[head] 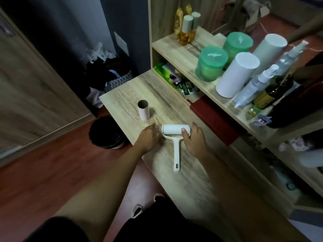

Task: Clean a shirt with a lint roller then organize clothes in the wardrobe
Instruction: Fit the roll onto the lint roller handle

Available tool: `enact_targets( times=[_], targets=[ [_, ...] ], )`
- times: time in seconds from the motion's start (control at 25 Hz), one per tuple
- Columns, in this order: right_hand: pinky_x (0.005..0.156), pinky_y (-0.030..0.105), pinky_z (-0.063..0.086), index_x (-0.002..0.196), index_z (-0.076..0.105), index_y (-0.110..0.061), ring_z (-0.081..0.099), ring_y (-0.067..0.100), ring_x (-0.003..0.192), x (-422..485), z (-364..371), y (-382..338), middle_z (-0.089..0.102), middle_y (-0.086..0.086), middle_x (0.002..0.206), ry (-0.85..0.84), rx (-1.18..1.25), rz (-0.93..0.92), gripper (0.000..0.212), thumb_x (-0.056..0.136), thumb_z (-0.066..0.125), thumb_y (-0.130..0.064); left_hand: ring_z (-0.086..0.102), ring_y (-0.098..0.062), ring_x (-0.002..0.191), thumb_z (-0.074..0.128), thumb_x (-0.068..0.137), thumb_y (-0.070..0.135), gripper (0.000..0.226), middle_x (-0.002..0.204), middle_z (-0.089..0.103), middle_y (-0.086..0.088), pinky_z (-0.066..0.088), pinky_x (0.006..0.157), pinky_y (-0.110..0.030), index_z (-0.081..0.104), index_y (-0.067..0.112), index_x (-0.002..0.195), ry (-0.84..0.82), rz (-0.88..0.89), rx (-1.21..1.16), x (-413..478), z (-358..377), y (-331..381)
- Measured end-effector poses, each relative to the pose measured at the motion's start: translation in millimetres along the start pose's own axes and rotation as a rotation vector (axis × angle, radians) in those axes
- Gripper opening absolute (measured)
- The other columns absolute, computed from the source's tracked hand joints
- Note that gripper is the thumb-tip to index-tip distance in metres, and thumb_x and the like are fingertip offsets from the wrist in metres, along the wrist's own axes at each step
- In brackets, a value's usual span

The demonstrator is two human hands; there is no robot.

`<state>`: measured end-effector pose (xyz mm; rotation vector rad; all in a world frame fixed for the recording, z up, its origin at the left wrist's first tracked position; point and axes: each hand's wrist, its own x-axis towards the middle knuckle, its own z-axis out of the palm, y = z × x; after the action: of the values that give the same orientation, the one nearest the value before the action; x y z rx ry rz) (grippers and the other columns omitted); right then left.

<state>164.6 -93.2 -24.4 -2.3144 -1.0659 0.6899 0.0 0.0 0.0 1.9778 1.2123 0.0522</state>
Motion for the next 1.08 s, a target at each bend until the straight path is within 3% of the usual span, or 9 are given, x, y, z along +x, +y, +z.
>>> enact_targets(
  times=[0.08, 0.16, 0.32, 0.56, 0.64, 0.72, 0.84, 0.96, 1.08],
  targets=[
    [0.106, 0.044, 0.032, 0.142, 0.028, -0.007, 0.038, 0.034, 0.129, 9.7, 0.8, 3.0, 0.038, 0.021, 0.141, -0.048, 0.037, 0.064, 0.064, 0.092, 0.043, -0.044, 0.053, -0.038, 0.111, 0.042, 0.096, 0.021, 0.033, 0.116, 0.057, -0.024, 0.033, 0.078, -0.029, 0.051, -0.003, 0.115, 0.055, -0.022, -0.077, 8.6, 5.8, 4.6],
    [0.105, 0.042, 0.035, 0.142, 0.030, -0.013, 0.040, 0.033, 0.127, 14.7, 2.4, 5.7, 0.038, 0.019, 0.139, -0.109, 0.059, 0.063, 0.060, 0.093, 0.043, -0.044, 0.055, -0.035, 0.100, 0.043, 0.097, 0.016, 0.019, 0.102, 0.058, -0.021, 0.031, 0.069, -0.026, 0.052, 0.000, 0.100, 0.081, -0.072, -0.143, 14.9, 12.6, 8.0],
    [0.101, 0.039, 0.038, 0.135, 0.040, -0.014, 0.045, 0.031, 0.120, 19.5, 6.0, 5.8, 0.044, 0.018, 0.133, -0.109, 0.100, 0.052, 0.049, 0.092, 0.047, -0.038, 0.052, -0.029, 0.116, 0.046, 0.097, 0.017, 0.034, 0.126, 0.057, -0.015, 0.037, 0.093, -0.027, 0.052, 0.003, 0.127, 0.085, -0.116, -0.250, 20.8, 20.4, 10.6],
    [0.060, 0.025, 0.043, 0.112, 0.040, -0.011, 0.058, 0.024, 0.087, 0.3, 2.1, -11.3, 0.055, 0.007, 0.106, -0.034, 0.391, 0.157, 0.044, 0.086, 0.059, -0.040, 0.059, -0.010, 0.097, 0.060, 0.091, 0.022, 0.039, 0.116, 0.063, -0.005, 0.047, 0.083, -0.017, 0.055, 0.009, 0.128, 0.040, -0.162, -0.665, 17.3, 7.2, -2.1],
    [0.063, 0.032, 0.051, 0.104, 0.042, -0.016, 0.063, 0.027, 0.083, -10.1, 1.9, -21.9, 0.059, 0.007, 0.102, 0.053, 0.512, 0.144, 0.041, 0.081, 0.065, -0.041, 0.058, -0.006, 0.089, 0.060, 0.092, 0.022, 0.038, 0.105, 0.063, -0.002, 0.047, 0.077, -0.014, 0.056, 0.008, 0.127, -0.039, -0.083, -0.687, 13.5, -8.6, 0.8],
    [0.068, 0.035, 0.056, 0.101, 0.048, -0.022, 0.065, 0.022, 0.085, -19.3, 2.0, -33.9, 0.061, 0.001, 0.102, 0.078, 0.661, 0.095, 0.036, 0.077, 0.070, -0.037, 0.059, -0.009, 0.093, 0.060, 0.092, 0.022, 0.034, 0.107, 0.064, -0.005, 0.048, 0.082, -0.018, 0.058, 0.011, 0.124, -0.074, -0.025, -0.711, 8.1, -23.0, 2.3],
    [0.063, 0.017, 0.053, 0.096, 0.054, -0.021, 0.064, 0.004, 0.081, -33.4, 2.0, -54.6, 0.061, -0.009, 0.094, 0.106, 0.815, 0.024, 0.029, 0.076, 0.074, -0.026, 0.059, -0.012, 0.100, 0.059, 0.092, 0.021, 0.034, 0.109, 0.064, -0.006, 0.047, 0.092, -0.026, 0.057, 0.016, 0.125, -0.066, 0.010, -0.752, -0.5, -40.8, 5.2],
    [0.064, 0.017, 0.053, 0.097, 0.054, -0.017, 0.064, 0.009, 0.085, -40.7, 2.2, -69.7, 0.062, -0.005, 0.095, 0.203, 0.929, 0.021, 0.032, 0.075, 0.075, -0.025, 0.060, -0.015, 0.106, 0.065, 0.088, 0.020, 0.039, 0.117, 0.062, -0.008, 0.047, 0.095, -0.026, 0.057, 0.017, 0.126, -0.060, 0.074, -0.733, -4.9, -56.2, 11.7],
    [0.064, 0.017, 0.053, 0.097, 0.051, -0.018, 0.064, 0.010, 0.086, -38.7, -2.3, -77.8, 0.061, -0.004, 0.096, 0.182, 0.964, -0.004, 0.033, 0.075, 0.075, -0.026, 0.059, -0.020, 0.110, 0.069, 0.084, 0.019, 0.039, 0.123, 0.060, -0.011, 0.050, 0.090, -0.027, 0.059, 0.017, 0.122, -0.041, 0.153, -0.634, -7.2, -69.4, 17.6]
  ],
)
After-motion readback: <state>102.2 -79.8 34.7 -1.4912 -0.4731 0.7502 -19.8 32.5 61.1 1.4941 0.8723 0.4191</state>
